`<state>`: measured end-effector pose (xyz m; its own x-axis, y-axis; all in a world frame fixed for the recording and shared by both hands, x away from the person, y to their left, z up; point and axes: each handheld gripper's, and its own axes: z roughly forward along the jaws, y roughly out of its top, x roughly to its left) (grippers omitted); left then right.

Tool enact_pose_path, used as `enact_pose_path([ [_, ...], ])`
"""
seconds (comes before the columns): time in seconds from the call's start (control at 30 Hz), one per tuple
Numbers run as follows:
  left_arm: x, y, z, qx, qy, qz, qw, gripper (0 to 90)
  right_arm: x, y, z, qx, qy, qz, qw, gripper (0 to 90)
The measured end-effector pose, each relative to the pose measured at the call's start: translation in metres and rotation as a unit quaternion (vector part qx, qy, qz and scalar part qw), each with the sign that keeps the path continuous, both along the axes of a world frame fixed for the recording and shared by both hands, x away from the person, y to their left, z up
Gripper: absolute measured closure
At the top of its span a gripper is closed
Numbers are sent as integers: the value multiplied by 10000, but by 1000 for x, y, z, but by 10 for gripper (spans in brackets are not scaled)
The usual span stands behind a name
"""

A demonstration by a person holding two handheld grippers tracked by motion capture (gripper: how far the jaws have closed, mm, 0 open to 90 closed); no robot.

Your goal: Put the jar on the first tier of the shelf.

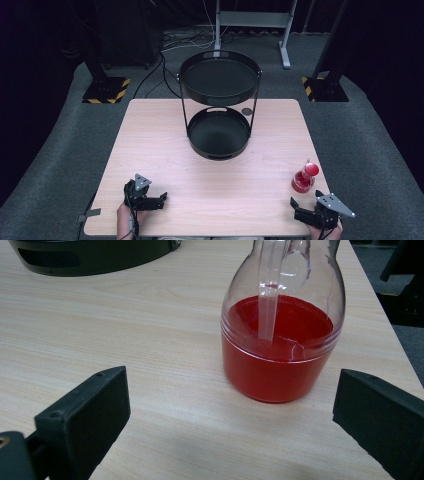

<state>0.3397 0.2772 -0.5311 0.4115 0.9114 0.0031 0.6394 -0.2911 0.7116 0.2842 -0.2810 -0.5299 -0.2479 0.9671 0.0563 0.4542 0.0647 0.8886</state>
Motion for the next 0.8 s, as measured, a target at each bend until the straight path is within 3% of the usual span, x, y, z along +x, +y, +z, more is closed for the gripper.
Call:
enact_pose_path([
  [0.53,0,0,0,2,-4,-2,10000,16,5,5,5,-93,146,-24,9998,3],
  [0.8,0,0,0,3,-5,-2,10000,16,10,7,14,-141,56,-14,9999,3],
])
